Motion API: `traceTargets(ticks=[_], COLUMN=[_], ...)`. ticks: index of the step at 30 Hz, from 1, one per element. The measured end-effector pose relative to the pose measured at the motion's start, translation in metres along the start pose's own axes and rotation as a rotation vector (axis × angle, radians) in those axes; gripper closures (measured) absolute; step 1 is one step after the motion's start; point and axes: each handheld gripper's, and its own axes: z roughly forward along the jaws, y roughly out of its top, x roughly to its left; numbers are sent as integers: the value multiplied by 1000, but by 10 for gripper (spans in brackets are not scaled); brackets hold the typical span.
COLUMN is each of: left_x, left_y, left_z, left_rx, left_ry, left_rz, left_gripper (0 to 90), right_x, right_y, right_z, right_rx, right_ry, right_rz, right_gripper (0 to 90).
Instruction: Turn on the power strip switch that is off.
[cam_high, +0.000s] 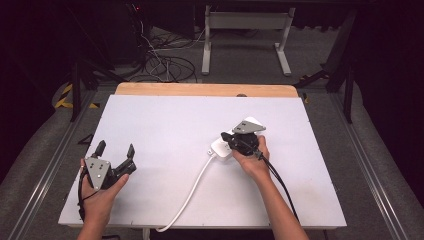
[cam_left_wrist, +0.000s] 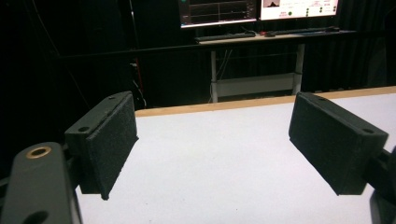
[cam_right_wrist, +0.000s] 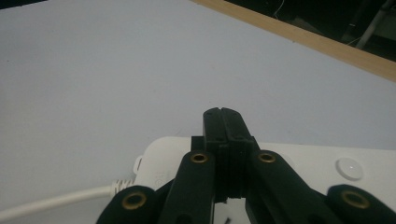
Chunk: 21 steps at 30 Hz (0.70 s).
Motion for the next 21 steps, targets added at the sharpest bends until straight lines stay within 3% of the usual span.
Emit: traceTargets(ticks=[10,15,16,21], left_x=[-1,-1,-1,-1], left_y=[0,0,0,0], left_z=[1,0,0,0], left_rx=[2,0,1,1], left_ry=[-1,-3,-3,-2], left_rz=[8,5,5,6], left_gripper=[160,160,160,160], right_x=[-14,-17,-19,-25], right_y=[-4,-9,-12,-23], right_z=[-31,-44,-50,-64], right_rx=[-57,-113,-157,-230], right_ry=[-19,-40,-45,-60], right_rz=[-27,-29,-20,-6], right_gripper=[900,900,900,900])
